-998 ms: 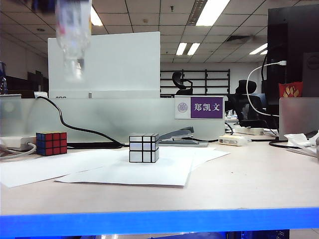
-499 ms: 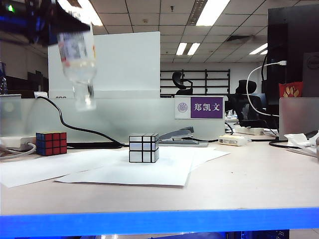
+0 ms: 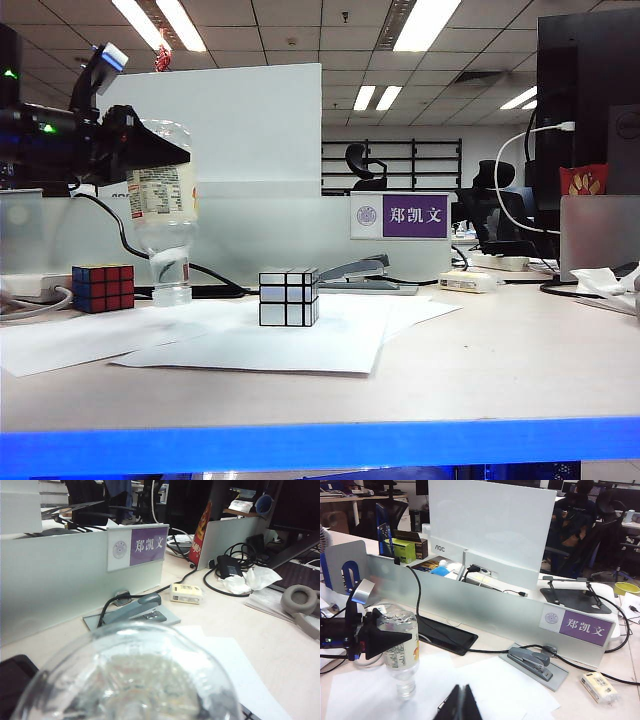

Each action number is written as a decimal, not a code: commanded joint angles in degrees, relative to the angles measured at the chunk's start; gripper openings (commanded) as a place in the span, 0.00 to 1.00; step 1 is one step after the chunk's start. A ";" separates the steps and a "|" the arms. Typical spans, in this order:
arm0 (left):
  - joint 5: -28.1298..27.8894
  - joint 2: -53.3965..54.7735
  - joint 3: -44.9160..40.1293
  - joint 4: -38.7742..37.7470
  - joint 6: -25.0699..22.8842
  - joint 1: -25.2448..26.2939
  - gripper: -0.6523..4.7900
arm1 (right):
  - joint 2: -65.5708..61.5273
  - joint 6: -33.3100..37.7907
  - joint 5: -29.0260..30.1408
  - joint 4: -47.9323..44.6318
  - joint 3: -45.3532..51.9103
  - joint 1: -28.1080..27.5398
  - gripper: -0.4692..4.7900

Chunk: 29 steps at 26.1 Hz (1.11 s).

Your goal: Flip the plastic bottle upside down.

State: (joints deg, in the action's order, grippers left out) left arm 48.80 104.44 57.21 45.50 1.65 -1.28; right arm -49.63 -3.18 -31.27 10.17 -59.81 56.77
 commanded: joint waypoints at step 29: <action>0.55 4.26 0.24 2.21 -4.39 -1.66 0.37 | -5.75 7.76 11.96 13.46 -0.15 0.02 0.07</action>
State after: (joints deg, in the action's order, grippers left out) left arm 49.06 108.47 57.43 48.05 -2.13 -2.92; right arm -55.57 4.29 -19.44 25.32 -59.72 56.75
